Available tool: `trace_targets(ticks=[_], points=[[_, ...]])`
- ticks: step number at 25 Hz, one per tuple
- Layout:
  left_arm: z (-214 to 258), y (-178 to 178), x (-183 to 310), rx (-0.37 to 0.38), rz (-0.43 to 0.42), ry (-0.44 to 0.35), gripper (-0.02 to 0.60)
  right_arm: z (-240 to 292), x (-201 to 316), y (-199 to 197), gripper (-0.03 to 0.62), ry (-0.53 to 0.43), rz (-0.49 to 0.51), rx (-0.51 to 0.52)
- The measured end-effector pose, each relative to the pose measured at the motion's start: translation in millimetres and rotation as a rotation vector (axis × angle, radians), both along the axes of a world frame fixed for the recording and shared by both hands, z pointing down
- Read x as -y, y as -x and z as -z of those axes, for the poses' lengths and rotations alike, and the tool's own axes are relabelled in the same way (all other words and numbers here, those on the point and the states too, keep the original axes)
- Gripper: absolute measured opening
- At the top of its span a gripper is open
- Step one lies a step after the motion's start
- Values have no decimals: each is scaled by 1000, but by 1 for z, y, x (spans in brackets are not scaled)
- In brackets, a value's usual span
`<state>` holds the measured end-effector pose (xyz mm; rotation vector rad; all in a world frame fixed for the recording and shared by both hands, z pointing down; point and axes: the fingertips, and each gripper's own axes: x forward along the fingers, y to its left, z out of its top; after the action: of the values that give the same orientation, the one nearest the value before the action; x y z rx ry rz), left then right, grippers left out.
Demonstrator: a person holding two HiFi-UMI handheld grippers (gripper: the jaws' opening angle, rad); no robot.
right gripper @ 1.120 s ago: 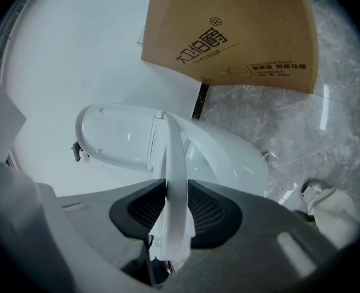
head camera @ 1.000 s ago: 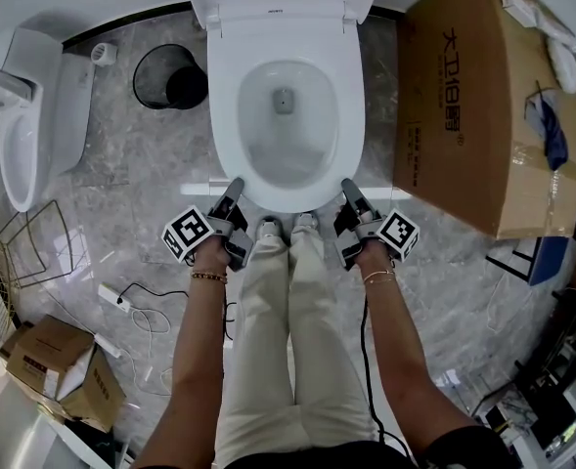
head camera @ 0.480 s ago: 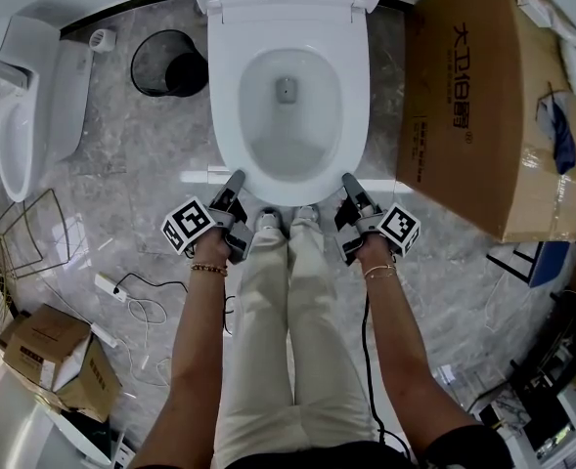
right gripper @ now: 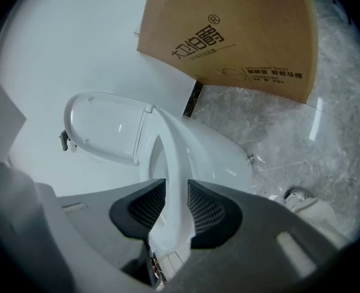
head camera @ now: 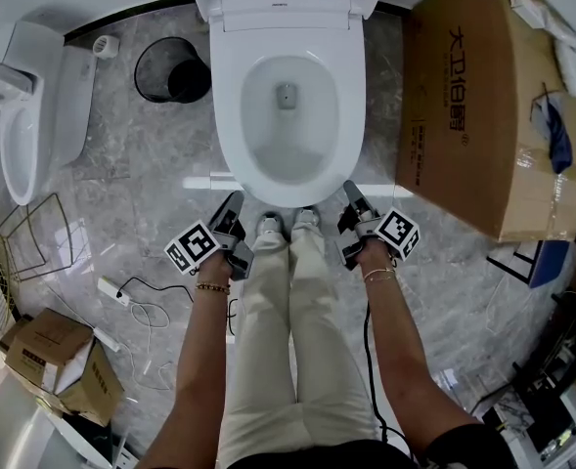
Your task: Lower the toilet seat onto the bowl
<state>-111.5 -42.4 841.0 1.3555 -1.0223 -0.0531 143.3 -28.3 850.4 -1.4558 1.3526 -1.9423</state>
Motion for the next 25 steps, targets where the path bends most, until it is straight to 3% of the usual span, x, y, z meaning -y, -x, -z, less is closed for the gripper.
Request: trace_targets(ticks=[2,4,7,10,13,19,25], points=[[8,-1,2,1,1,-23,23,10,-1,0,113,-16,2,-5],[21,-4,8,12,-13,-61,3,24,1,1,6,-42,0,-11],[47,-11,18,30,-83,-129,3,56,15,10,5,-149,17,23],[77,-11,30,119,-177,-216,3,84,23,16,5,-177,42,8],[117,-7,35,218,-256,-312,3,115,25,20,5,-186,85,-79],[189,-1,51,448,-322,-481,2,195,48,26,5,-344,240,-352],[247,0,48,528,-336,-567,2,265,55,30,5,-472,328,-578]])
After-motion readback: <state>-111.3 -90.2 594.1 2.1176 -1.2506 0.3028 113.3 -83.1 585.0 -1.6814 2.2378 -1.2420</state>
